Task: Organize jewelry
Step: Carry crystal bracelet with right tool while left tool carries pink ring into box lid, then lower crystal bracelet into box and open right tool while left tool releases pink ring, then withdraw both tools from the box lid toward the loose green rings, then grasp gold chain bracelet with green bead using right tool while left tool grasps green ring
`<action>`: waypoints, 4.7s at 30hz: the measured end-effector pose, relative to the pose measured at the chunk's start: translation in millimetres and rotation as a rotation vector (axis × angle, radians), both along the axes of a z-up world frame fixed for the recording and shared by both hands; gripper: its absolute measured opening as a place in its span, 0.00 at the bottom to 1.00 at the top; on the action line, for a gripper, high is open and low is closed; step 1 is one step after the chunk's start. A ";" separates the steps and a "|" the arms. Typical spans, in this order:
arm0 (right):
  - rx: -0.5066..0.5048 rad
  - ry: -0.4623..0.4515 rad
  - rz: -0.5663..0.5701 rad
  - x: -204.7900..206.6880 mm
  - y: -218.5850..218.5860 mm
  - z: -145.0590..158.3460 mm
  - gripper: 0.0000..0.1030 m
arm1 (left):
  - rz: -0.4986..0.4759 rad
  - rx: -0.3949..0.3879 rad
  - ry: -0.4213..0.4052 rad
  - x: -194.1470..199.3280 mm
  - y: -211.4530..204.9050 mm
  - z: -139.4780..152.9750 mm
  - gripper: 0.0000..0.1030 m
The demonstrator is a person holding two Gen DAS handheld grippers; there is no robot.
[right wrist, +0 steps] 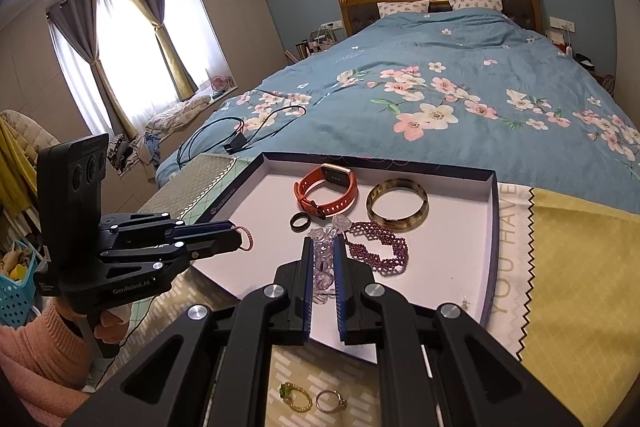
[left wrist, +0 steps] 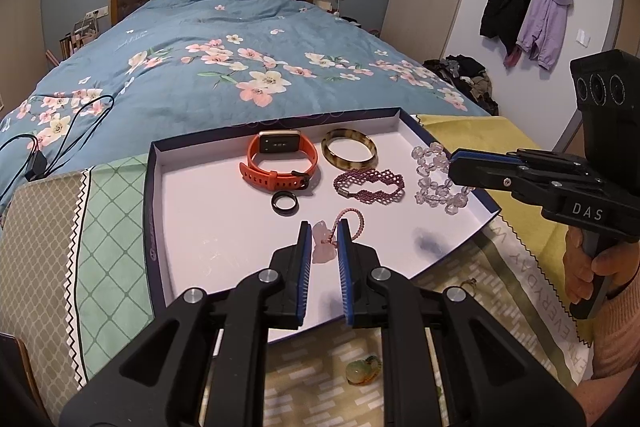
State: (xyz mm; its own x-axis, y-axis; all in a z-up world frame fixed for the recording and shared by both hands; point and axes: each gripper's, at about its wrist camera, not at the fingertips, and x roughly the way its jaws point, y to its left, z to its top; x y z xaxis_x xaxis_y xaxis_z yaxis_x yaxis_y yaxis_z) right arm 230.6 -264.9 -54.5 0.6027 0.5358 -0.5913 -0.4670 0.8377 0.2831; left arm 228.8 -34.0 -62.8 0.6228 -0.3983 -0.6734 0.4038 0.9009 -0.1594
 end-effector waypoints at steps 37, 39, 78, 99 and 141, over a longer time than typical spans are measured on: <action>0.008 0.099 0.011 45.9 16.5 -26.1 0.08 | 0.031 0.069 0.080 48.6 -16.6 -31.4 0.13; 0.009 0.108 0.010 48.4 16.6 -28.9 0.08 | 0.032 0.074 0.085 50.3 -17.6 -33.4 0.13; -0.040 0.021 -0.043 -13.0 -14.5 -8.8 0.27 | 0.045 -0.036 -0.049 -15.1 18.5 16.0 0.30; -0.124 0.109 0.066 -75.7 10.4 -52.9 0.27 | -0.063 -0.031 0.014 -100.5 17.4 -18.5 0.30; -0.234 0.093 0.092 -63.5 31.8 -60.2 0.09 | -0.173 0.064 0.116 -108.0 -26.2 -48.6 0.22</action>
State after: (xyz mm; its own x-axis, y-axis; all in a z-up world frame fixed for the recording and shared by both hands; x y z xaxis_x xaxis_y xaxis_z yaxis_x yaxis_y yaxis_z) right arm 167.2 -233.2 -114.6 0.4950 0.4280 -0.7561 -0.5250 0.8408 0.1323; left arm 120.8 -60.2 -111.4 0.4660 -0.4469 -0.7636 0.5354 0.8296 -0.1588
